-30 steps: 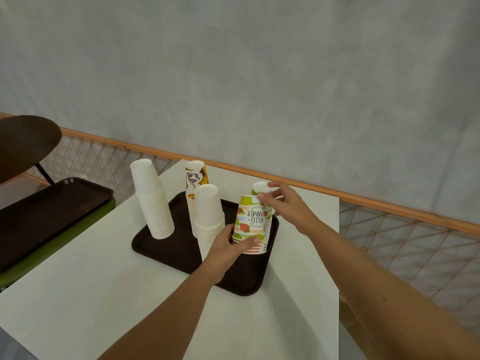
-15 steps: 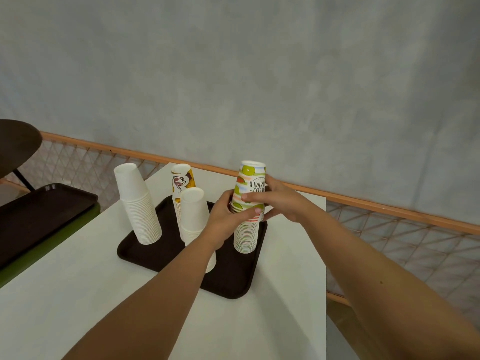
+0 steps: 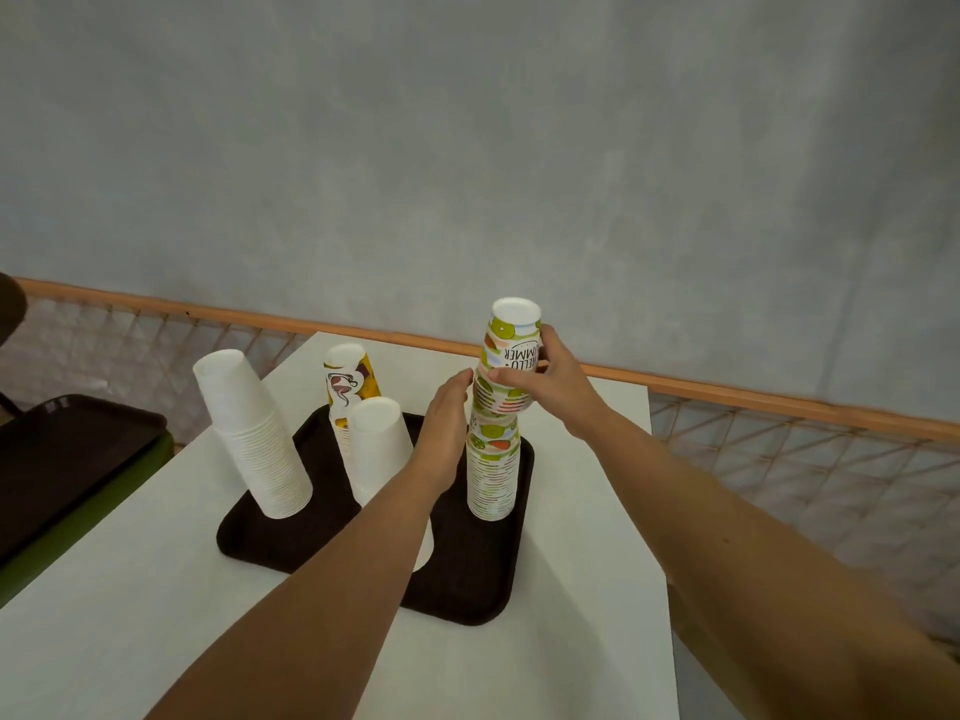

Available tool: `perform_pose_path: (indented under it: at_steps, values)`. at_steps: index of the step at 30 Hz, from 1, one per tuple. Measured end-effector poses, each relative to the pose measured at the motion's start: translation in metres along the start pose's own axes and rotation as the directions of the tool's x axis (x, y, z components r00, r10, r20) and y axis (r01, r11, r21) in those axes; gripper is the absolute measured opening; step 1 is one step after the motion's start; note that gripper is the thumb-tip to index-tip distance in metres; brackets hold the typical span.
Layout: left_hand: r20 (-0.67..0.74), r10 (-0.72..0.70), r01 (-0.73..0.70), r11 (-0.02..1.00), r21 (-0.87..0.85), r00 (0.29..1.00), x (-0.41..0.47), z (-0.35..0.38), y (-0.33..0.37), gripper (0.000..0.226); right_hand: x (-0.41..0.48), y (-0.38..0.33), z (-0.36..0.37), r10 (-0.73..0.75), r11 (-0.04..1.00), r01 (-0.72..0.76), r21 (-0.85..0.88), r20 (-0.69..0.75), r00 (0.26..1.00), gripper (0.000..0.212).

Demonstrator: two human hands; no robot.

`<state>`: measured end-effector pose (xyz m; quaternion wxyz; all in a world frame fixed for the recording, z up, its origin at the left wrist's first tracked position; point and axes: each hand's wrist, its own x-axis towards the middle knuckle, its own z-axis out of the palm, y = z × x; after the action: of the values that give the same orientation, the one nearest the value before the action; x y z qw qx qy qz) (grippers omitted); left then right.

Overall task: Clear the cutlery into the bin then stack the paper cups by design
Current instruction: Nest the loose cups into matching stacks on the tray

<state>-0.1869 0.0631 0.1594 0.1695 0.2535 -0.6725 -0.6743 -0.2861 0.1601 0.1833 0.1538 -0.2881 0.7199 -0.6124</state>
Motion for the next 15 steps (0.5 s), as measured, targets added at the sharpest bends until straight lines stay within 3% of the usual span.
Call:
perform_pose_path:
  at_steps: [4, 10, 15]
  values:
    - [-0.012, -0.053, 0.053, 0.999, -0.013, 0.999, 0.005, -0.003, -0.005, 0.045, 0.003, 0.009, 0.005, 0.026, 0.999, -0.025, -0.04, 0.028, 0.999, 0.066]
    - [-0.008, -0.077, 0.077, 0.997, 0.004, 0.997, 0.003, -0.006, -0.008, 0.048, 0.008, 0.019, 0.01, 0.109, 0.98, -0.1, -0.171, 0.042, 0.993, 0.057]
    - [-0.025, -0.074, 0.075, 0.997, 0.021, 0.997, -0.004, -0.006, -0.003, 0.053, 0.004, 0.011, 0.011, 0.09, 0.978, -0.082, -0.194, 0.033, 0.995, 0.052]
